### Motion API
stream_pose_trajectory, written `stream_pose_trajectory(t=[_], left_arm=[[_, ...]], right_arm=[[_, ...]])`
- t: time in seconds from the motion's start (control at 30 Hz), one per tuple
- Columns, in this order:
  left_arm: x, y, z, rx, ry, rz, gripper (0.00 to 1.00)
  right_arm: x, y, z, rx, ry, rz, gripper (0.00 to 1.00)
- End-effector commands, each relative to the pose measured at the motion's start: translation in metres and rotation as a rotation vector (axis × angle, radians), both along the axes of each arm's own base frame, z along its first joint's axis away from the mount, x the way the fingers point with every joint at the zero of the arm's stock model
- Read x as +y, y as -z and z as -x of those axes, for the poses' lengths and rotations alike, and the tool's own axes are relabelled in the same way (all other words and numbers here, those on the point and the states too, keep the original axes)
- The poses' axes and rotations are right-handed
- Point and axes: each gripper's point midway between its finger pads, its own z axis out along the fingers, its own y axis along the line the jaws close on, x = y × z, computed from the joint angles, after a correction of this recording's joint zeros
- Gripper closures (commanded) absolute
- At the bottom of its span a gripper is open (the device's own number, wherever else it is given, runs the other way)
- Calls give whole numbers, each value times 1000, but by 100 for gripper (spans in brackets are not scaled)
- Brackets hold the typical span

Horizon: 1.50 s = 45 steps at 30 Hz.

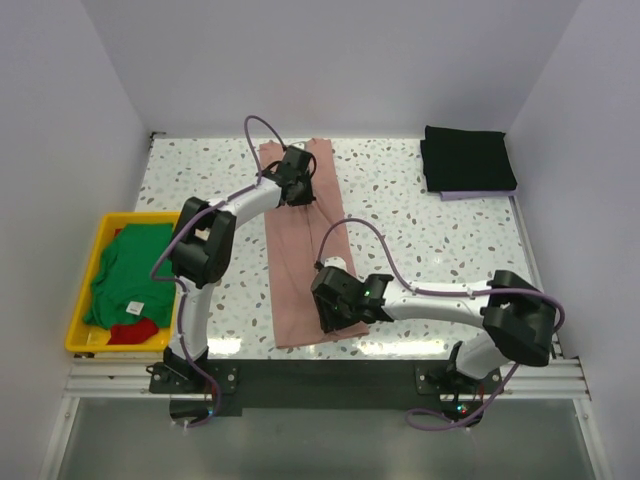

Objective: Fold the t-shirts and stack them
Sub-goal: Fold the tshirt

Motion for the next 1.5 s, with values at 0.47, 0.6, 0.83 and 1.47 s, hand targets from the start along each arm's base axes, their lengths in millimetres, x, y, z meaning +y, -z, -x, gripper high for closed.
stream_pose_trajectory(t=[0.47, 0.6, 0.83, 1.47], left_arm=[[5, -22, -13, -68, -1, 1, 100], [11, -29, -18, -83, -22, 19, 100], [26, -38, -24, -101, -50, 57, 100], [32, 0, -11, -22, -55, 100, 100]], right_arm=[[-1, -11, 2, -49, 9, 15, 97], [-6, -14, 6, -40, 4, 3, 100], [-9, -18, 12, -32, -11, -10, 100], [19, 1, 27, 48, -65, -65, 88]])
